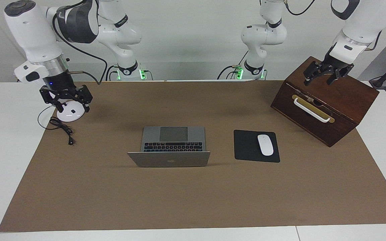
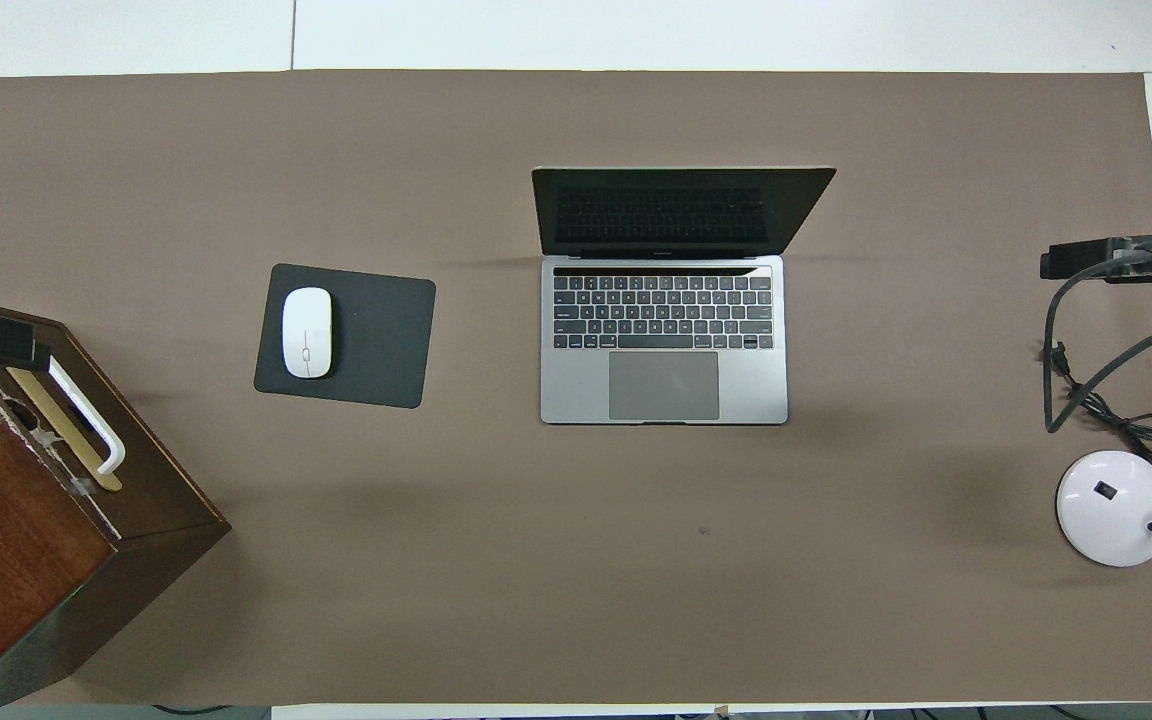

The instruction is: Close laptop with both arms

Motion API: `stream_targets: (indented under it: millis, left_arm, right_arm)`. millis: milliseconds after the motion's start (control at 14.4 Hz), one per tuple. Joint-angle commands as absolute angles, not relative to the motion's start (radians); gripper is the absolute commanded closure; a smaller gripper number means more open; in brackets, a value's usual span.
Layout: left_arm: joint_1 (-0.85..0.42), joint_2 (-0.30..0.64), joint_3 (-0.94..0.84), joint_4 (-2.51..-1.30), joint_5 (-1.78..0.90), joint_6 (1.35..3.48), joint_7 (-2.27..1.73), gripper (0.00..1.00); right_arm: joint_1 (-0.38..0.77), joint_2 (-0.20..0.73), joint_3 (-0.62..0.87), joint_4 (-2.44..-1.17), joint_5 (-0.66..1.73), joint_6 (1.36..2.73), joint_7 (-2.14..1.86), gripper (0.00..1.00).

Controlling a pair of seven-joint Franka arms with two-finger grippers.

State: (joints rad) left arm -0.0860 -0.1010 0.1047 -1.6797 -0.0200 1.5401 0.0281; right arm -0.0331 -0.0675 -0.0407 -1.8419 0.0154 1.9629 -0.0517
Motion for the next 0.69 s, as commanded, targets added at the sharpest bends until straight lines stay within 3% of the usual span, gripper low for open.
stream_targets:
  millis: [0,623]
  left_arm:
    - [-0.081,-0.104,0.103,-1.681,-0.02,1.552,0.015,0.0]
    - [-0.081,-0.104,0.103,-1.683,-0.02,1.552,0.017,0.0]
  right_arm:
    - [-0.041,-0.086,-0.037,-1.861,0.025,1.957,-0.077,0.0]
    - [-0.043,-0.086,-0.037,-1.859,0.025,1.965,-0.077,0.0]
